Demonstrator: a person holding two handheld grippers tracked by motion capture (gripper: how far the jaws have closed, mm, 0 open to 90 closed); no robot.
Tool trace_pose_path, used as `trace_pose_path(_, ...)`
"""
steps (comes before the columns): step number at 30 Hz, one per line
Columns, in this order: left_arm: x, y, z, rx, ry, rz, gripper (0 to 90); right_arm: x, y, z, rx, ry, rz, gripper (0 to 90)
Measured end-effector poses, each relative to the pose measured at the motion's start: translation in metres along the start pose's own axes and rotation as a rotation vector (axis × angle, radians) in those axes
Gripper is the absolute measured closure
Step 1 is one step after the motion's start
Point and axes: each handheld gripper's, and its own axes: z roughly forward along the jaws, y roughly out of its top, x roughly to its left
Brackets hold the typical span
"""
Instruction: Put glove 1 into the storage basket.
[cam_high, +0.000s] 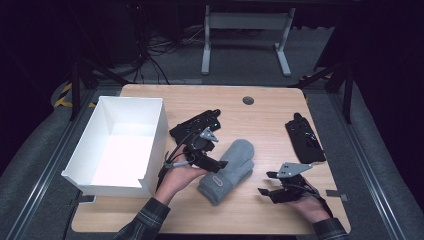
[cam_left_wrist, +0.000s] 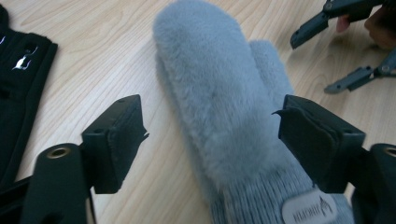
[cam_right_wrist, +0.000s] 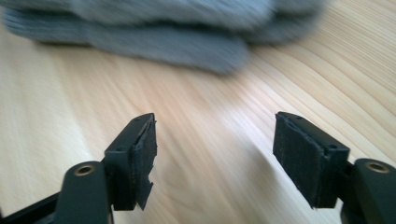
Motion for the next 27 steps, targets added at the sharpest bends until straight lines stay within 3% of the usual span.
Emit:
trace_pose_path(3,0.0,0.006,0.009,0.009,-0.01,0.007,18.6,-0.013,-0.012,-0.007,0.002,-0.055,0.025,25.8)
trace_pose_path(10,0.001,0.01,0.026,0.042,-0.024,0.003,15.7,-0.029,-0.025,-0.014,0.002,-0.098,0.066,23.8)
trace_pose_path(18,0.006,0.003,0.047,0.094,-0.039,-0.024,14.3,-0.03,-0.026,-0.013,-0.004,-0.109,0.066,21.2)
trace_pose_path(25,0.006,-0.002,0.059,0.126,-0.07,-0.027,12.9,-0.03,-0.026,-0.013,-0.007,-0.112,0.065,21.0)
trace_pose_path(27,0.006,-0.004,0.063,0.133,-0.062,-0.026,12.6,-0.03,-0.027,-0.013,-0.009,-0.112,0.065,20.9)
